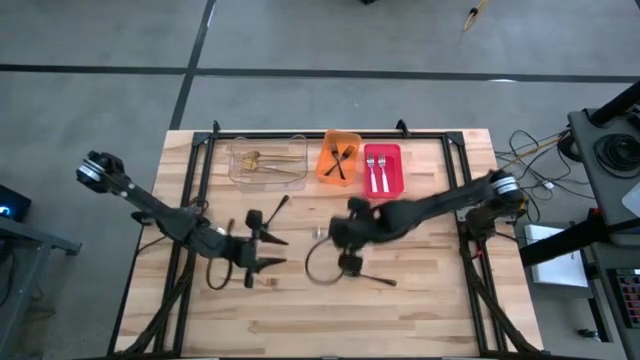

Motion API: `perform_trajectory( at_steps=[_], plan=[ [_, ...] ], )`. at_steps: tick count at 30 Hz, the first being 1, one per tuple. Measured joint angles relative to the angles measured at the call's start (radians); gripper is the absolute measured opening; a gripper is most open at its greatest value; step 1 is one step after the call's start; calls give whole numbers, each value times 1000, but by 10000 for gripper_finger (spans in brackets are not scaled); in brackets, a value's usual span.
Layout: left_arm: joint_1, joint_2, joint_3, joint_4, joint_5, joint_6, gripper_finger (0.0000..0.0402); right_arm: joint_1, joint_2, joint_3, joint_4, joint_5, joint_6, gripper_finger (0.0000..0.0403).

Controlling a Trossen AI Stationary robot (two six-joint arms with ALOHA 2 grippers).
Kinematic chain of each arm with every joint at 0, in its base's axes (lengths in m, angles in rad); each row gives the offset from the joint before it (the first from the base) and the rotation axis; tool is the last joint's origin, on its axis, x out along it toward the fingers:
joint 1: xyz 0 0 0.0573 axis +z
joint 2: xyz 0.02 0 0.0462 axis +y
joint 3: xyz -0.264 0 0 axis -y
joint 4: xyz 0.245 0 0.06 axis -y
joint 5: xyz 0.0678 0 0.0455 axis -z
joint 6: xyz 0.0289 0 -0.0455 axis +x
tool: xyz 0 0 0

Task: Sort silverware by color (type)
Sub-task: Put the white fork into the red bin

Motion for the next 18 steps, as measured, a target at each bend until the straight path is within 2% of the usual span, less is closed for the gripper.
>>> perform_trajectory(
  at_steps=[8,13,15,18],
  plan=[
    [30,-148,0,-10,-76,159,177,-162,-233,-22,-77,190,101,55],
    [91,-191,1,-9,-74,287,177,-317,-371,-97,-90,205,269,56],
    [139,-201,1,-8,-48,331,177,-375,-416,-141,-89,204,311,57],
    [235,-212,1,-7,47,364,177,-450,-464,-210,-88,198,374,57]
  ],
)
